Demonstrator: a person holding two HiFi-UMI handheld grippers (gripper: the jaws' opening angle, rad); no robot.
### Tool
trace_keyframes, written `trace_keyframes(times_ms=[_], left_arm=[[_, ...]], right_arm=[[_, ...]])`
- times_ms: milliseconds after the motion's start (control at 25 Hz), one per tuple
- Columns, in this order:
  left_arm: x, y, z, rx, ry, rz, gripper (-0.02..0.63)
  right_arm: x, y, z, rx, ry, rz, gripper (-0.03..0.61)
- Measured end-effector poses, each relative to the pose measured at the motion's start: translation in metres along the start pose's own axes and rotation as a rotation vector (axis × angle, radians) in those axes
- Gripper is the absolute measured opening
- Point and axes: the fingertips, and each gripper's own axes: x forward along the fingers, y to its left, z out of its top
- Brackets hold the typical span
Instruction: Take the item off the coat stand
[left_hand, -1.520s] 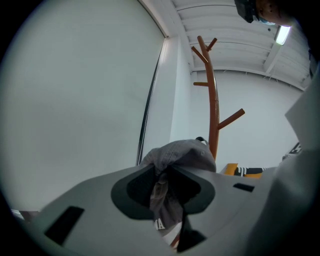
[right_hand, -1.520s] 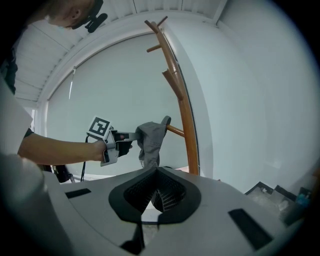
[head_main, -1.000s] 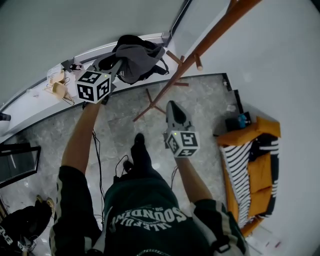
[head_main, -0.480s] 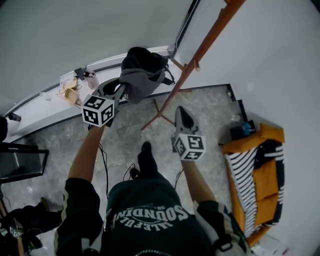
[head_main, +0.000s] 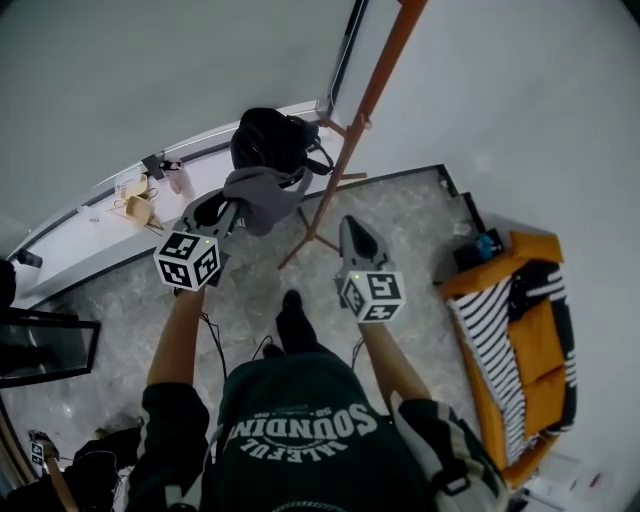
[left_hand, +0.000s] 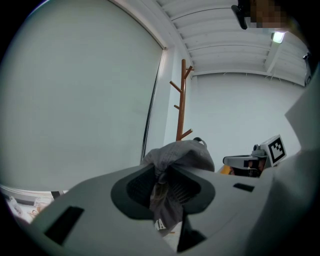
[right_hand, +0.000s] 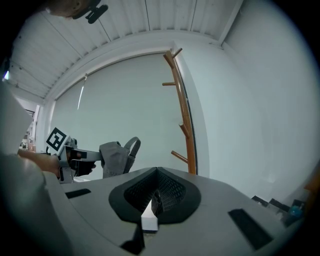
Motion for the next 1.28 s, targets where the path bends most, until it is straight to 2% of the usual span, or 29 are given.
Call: trace_keyframes(times_ms=[200, 1280], left_arm=[[-0.020, -0.013, 0.005, -0.028, -0.035, 0.008, 0.084], [-0.029, -0.032, 0.005, -0.052, -0.036, -0.023, 0.084]], right_arm=[[-0.016, -0.001, 0.005, 0.012, -0.015, -0.010, -0.002], [-0.031, 0.013, 0.013, 0.007, -0.018, 0.020, -0.002]])
